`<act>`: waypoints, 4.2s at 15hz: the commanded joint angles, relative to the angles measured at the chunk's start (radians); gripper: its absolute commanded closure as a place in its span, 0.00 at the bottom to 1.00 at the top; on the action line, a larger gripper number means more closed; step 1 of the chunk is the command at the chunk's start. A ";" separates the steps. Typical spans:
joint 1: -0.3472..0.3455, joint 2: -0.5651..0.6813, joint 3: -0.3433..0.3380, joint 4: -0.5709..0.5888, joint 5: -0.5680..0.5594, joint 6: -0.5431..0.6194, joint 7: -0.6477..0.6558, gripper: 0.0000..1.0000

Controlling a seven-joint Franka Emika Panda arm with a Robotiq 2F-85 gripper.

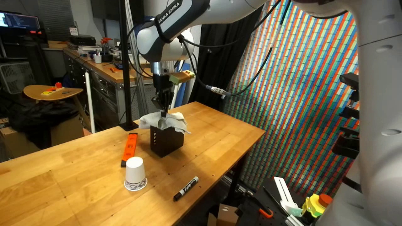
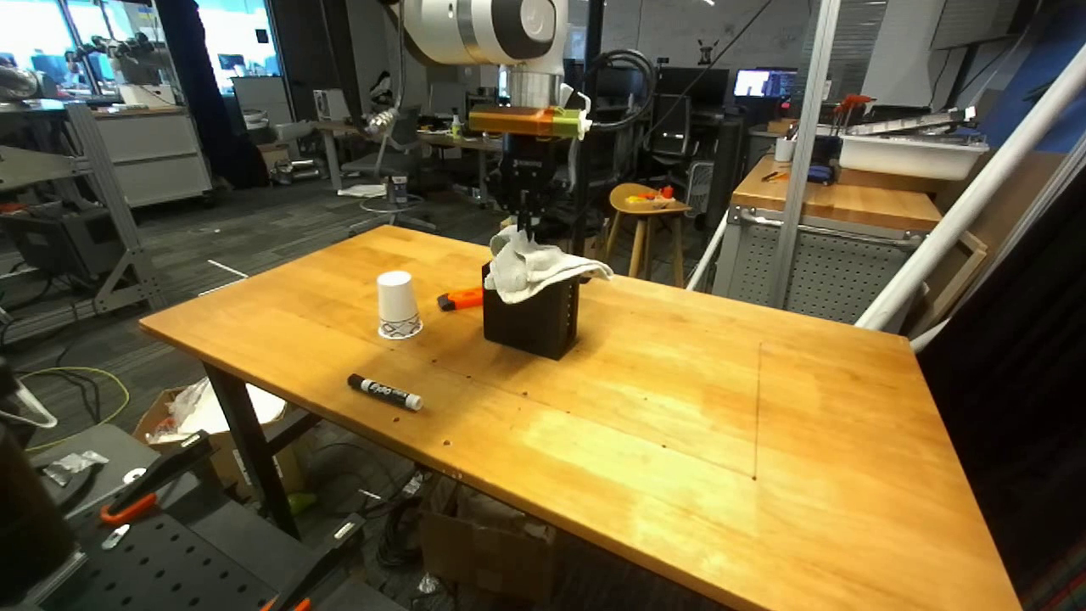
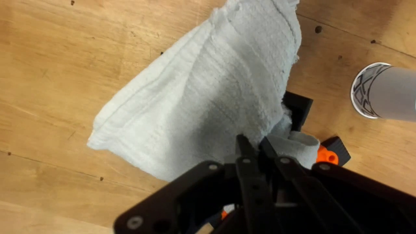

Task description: Put the towel inside the black box

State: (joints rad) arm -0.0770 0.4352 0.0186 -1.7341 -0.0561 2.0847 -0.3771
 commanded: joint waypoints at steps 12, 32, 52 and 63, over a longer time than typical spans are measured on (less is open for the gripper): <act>0.002 0.050 0.021 -0.105 0.006 0.032 0.027 0.98; 0.058 -0.180 0.036 -0.166 -0.007 0.021 0.075 0.23; 0.084 -0.074 0.022 -0.093 -0.059 0.115 0.161 1.00; 0.053 0.091 -0.002 -0.079 -0.049 0.181 0.150 1.00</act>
State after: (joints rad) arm -0.0185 0.5161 0.0232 -1.8135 -0.1019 2.2648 -0.2330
